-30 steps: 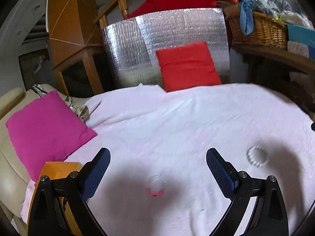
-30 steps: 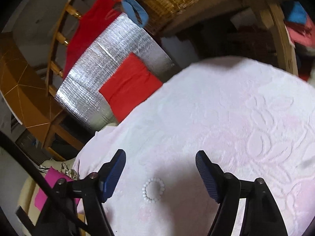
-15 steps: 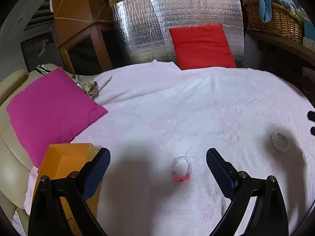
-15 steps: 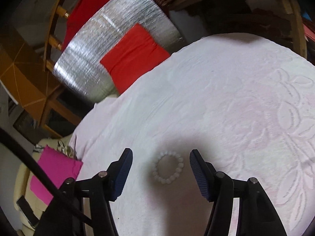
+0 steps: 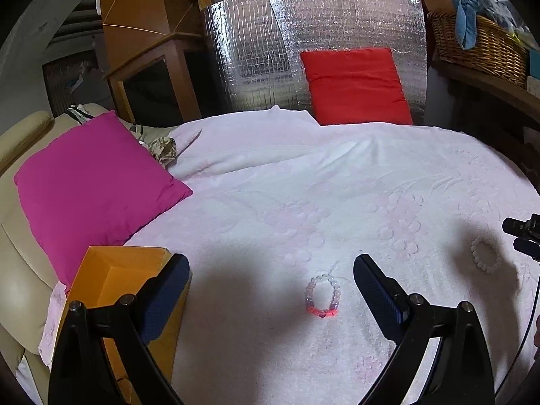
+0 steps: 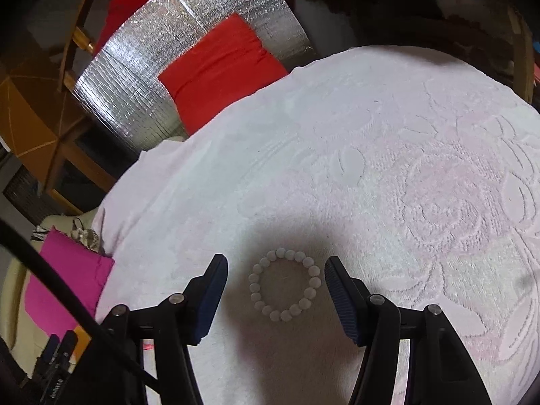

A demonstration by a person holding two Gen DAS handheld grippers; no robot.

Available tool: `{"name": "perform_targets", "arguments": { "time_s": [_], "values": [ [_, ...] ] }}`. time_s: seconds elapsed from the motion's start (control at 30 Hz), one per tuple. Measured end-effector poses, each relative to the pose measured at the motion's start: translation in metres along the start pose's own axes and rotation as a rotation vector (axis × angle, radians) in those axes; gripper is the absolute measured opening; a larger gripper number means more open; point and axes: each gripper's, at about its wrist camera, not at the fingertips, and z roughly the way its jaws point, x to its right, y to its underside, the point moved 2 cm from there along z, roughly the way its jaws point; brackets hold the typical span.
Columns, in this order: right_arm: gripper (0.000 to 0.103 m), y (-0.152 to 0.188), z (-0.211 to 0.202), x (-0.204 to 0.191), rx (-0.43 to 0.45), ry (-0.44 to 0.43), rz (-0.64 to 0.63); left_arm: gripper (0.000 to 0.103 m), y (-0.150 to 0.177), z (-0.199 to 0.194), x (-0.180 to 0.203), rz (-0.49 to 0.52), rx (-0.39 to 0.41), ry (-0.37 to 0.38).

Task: Organize jewelry
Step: 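Move both open tools back over the bedspread toward the last two bracelets, then grasp the pink and white bead bracelet with the left tool while the right tool grasps the white pearl bracelet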

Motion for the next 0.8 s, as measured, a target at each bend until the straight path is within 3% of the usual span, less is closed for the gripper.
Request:
{"name": "perform_targets", "arguments": {
  "time_s": [0.33,0.43,0.7,0.8],
  "values": [
    [0.062,-0.005,0.018,0.005,-0.035,0.014,-0.008,0.098,0.004,0.029,0.004,0.01,-0.071,-0.005],
    [0.061,-0.006,0.02,0.009,-0.045,0.017,-0.006,0.098,0.006,0.043,0.002,0.017,-0.111,0.025],
    [0.06,-0.007,0.024,0.017,-0.066,0.019,-0.008,0.098,0.013,0.088,-0.029,-0.016,-0.212,0.036],
    [0.06,-0.007,0.024,0.019,-0.07,0.015,-0.007,0.098,0.015,0.094,-0.033,-0.025,-0.231,0.094]
  ]
}}
